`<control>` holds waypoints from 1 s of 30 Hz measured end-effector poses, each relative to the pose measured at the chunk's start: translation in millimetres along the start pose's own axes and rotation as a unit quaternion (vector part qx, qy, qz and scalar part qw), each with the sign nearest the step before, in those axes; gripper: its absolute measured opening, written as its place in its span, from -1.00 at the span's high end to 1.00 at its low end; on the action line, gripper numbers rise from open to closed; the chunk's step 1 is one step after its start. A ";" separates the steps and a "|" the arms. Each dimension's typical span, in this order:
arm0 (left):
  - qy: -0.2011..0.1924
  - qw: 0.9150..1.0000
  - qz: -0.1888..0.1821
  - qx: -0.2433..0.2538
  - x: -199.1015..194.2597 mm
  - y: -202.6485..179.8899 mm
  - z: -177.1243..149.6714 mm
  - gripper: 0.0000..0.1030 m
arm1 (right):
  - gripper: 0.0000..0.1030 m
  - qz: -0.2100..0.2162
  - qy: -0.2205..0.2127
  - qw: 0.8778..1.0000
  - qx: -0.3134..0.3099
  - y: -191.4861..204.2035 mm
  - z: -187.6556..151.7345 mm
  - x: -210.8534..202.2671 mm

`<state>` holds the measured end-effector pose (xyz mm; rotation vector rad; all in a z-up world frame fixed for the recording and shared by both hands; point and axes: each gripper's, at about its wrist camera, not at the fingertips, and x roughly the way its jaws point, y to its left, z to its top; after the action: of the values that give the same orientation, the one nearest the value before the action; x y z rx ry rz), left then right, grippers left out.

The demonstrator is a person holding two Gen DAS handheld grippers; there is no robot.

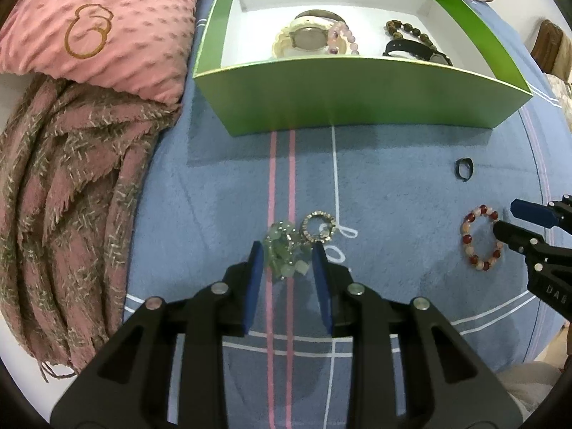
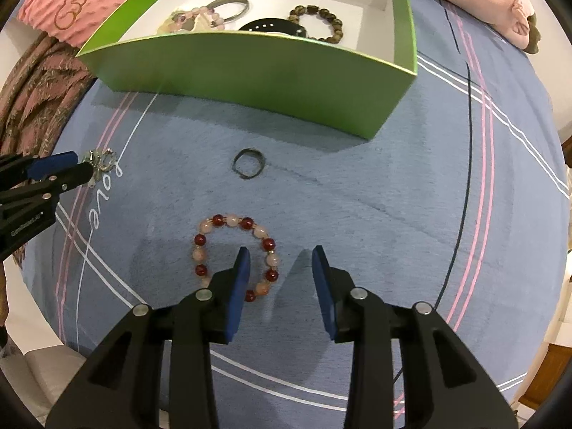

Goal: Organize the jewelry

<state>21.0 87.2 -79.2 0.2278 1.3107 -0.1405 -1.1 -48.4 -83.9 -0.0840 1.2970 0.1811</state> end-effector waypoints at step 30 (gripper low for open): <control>0.006 1.000 -0.006 0.014 12.6 -19.3 0.1 0.64 | 0.79 0.006 0.002 1.000 -0.028 12.2 -3.1 3.4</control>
<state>19.8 68.9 -93.0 0.2456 1.3234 -0.1685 -5.4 -36.6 -87.5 -0.1241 1.2966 0.2272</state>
